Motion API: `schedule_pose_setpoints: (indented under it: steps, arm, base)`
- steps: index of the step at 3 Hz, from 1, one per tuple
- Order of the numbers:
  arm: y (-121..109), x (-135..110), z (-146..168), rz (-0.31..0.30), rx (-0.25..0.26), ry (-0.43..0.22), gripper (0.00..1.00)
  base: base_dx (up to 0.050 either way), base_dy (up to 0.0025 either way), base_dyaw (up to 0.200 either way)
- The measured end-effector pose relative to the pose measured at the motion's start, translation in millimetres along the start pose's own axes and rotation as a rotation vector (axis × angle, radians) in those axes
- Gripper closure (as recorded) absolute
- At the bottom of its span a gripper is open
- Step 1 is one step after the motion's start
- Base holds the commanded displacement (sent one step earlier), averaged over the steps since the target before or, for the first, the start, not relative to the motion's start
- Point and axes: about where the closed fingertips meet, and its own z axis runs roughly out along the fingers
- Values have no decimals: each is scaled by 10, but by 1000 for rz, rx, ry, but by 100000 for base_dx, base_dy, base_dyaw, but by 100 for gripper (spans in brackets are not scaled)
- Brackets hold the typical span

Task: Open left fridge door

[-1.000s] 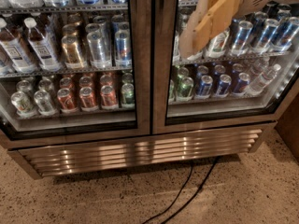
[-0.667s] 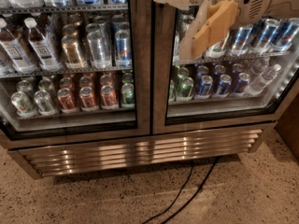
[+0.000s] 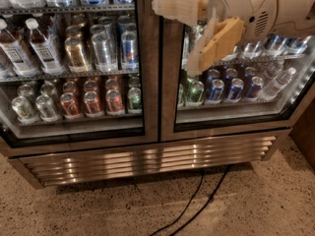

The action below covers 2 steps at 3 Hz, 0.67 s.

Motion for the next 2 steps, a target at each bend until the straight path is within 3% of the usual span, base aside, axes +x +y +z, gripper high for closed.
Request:
schedule_pose_setpoints:
  steps: [2]
  arm:
    - [16, -86, 36, -19, -5, 27, 0]
  base:
    - [0, 0, 0]
